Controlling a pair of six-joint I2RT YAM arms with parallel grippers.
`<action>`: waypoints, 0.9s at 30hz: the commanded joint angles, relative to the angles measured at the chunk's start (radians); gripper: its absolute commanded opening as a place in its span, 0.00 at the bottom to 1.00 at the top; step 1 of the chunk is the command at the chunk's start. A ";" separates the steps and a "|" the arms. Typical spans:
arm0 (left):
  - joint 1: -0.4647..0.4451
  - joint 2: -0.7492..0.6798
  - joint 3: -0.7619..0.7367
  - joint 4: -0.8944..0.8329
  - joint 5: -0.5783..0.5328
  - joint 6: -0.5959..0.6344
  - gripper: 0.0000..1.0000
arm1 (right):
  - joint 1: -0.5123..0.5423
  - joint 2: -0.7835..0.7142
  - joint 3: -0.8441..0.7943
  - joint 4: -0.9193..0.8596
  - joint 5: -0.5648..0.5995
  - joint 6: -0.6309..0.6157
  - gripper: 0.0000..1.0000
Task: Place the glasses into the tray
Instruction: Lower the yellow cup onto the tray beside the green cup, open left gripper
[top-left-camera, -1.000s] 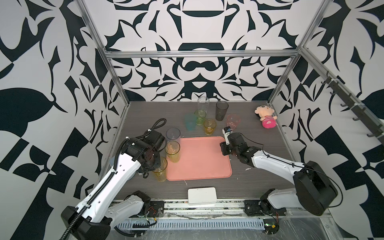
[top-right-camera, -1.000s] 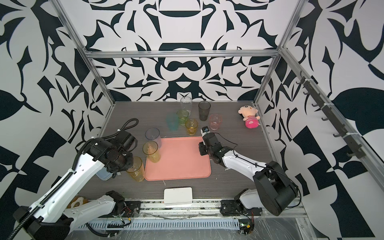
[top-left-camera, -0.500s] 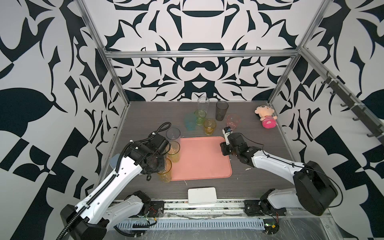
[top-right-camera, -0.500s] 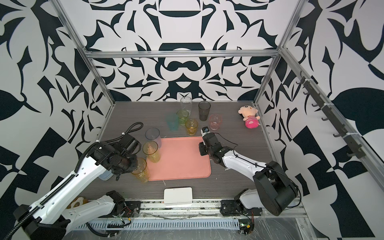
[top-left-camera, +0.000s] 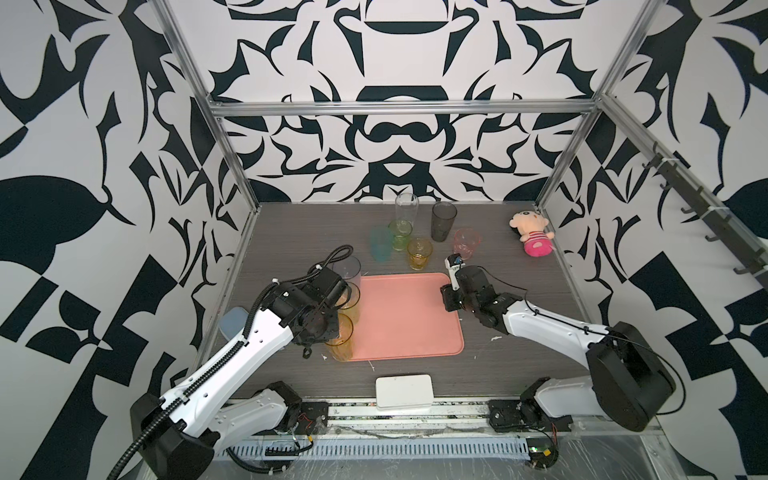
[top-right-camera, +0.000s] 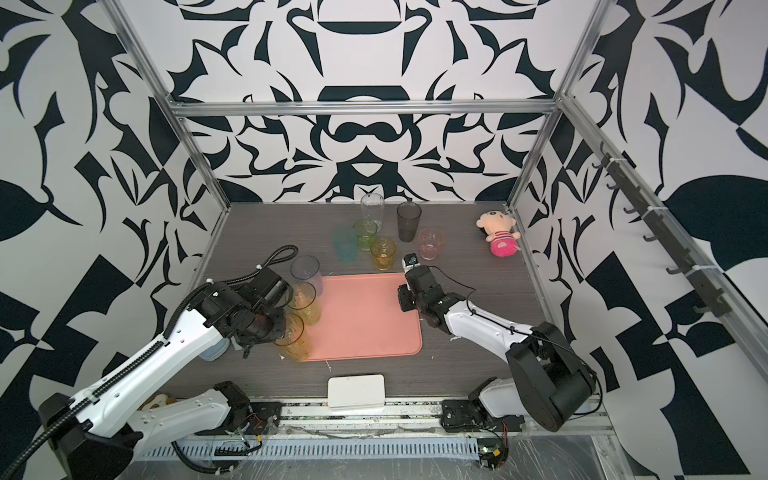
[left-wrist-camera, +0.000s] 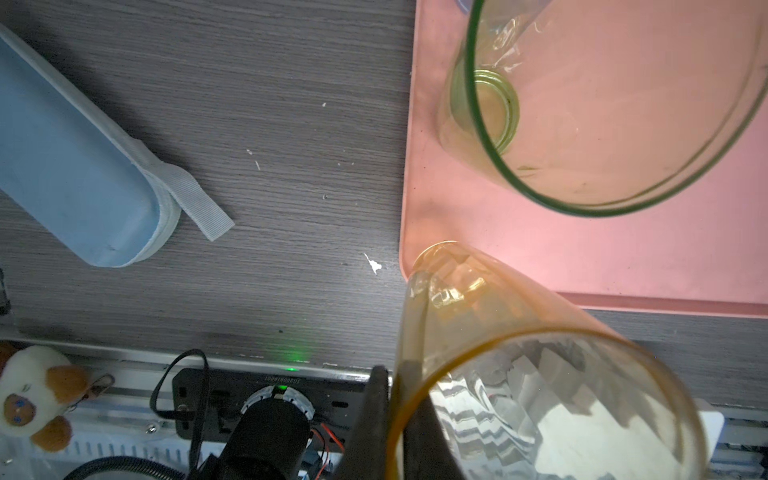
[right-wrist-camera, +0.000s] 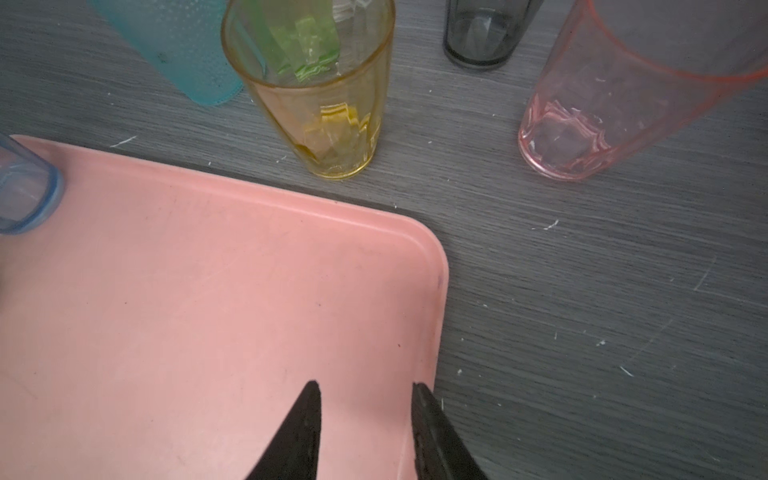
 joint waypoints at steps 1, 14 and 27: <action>-0.012 0.008 -0.015 0.013 -0.002 -0.026 0.00 | 0.007 -0.003 0.037 0.005 0.017 -0.009 0.40; -0.038 0.055 -0.044 0.065 -0.026 -0.037 0.00 | 0.009 0.001 0.039 0.000 0.018 -0.010 0.40; -0.043 0.072 -0.049 0.081 -0.050 -0.045 0.00 | 0.009 0.007 0.044 -0.007 0.018 -0.010 0.40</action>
